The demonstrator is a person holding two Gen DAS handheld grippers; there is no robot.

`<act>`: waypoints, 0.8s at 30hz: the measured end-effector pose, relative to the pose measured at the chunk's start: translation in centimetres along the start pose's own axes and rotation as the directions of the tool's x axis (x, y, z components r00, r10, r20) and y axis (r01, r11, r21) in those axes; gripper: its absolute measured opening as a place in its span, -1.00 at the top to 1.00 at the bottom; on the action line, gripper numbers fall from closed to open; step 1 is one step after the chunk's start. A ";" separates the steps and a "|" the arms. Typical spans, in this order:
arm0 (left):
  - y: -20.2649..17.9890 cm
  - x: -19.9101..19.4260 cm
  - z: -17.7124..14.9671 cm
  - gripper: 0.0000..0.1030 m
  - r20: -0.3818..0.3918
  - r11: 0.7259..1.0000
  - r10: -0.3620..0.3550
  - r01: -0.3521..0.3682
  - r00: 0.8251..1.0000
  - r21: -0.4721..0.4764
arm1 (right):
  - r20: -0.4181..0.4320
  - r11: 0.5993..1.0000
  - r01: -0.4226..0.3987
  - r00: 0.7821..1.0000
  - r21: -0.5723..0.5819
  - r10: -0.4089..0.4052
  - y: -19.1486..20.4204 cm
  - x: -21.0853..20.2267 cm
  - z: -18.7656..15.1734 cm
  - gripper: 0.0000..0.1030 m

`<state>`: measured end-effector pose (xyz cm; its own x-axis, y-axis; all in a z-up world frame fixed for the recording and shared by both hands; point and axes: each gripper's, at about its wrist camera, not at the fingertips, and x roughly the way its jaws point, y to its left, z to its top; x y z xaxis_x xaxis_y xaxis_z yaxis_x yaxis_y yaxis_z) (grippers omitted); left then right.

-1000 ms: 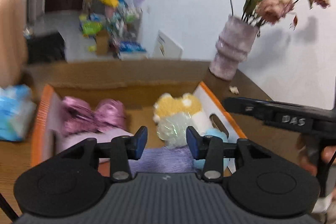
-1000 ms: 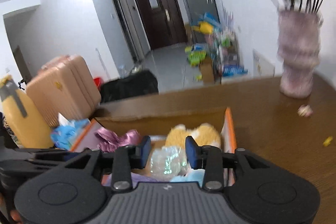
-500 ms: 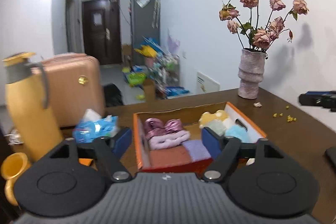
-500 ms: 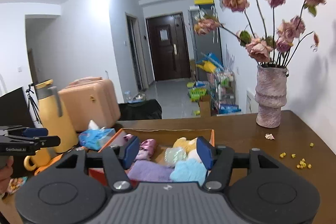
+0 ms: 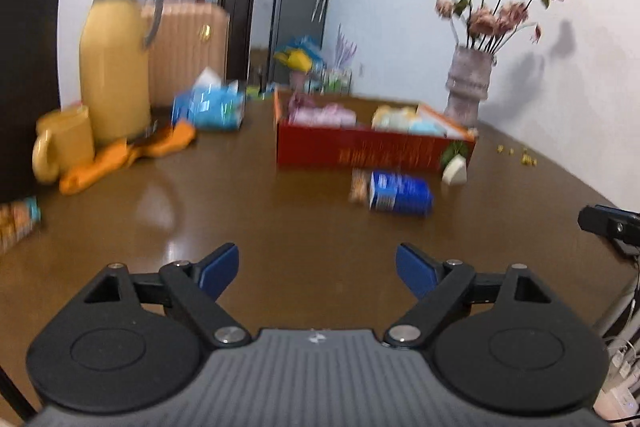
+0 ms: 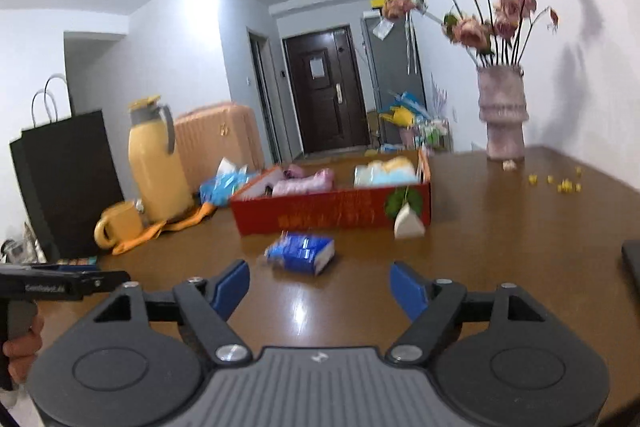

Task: Organize soft objects
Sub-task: 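Withdraw both tools from the box toward the blue milk carton, then close both tools on the blue-and-white milk carton from its sides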

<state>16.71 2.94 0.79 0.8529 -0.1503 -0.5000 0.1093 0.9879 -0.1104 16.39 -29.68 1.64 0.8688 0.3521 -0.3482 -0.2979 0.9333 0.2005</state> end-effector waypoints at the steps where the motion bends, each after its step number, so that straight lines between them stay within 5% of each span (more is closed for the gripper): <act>1: 0.1 -0.1 -0.3 -0.70 -0.010 1.000 0.000 0.000 1.000 0.001 | -0.014 1.000 0.004 1.000 -0.011 -0.004 0.2 -0.2 -0.5 -0.49; 11: -0.6 1.9 1.4 -0.54 -0.004 0.998 -0.055 0.055 0.998 -0.014 | -0.053 0.999 0.001 0.999 0.042 0.001 -0.1 2.1 -0.3 -0.37; 15: -1.9 6.3 3.6 -0.12 -0.009 0.987 -0.161 0.161 0.987 -0.022 | -0.110 0.995 -0.022 0.993 0.097 0.033 -0.9 6.3 0.7 -0.08; 19: -3.3 12.6 6.4 0.02 -0.043 0.978 -0.206 0.205 0.978 -0.021 | -0.152 0.985 -0.041 0.986 0.167 0.067 -2.3 11.7 1.8 0.18; 24: -3.3 19.7 8.3 0.30 -0.174 0.964 -0.254 0.235 0.951 -0.122 | -0.182 0.963 -0.062 0.977 0.263 0.112 -3.8 18.5 2.8 0.36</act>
<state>37.41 -2.91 -1.60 0.6950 -0.4007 -0.5970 0.2434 0.9124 -0.3290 34.68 -26.95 -3.02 0.7434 0.4617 -0.4840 -0.2367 0.8584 0.4552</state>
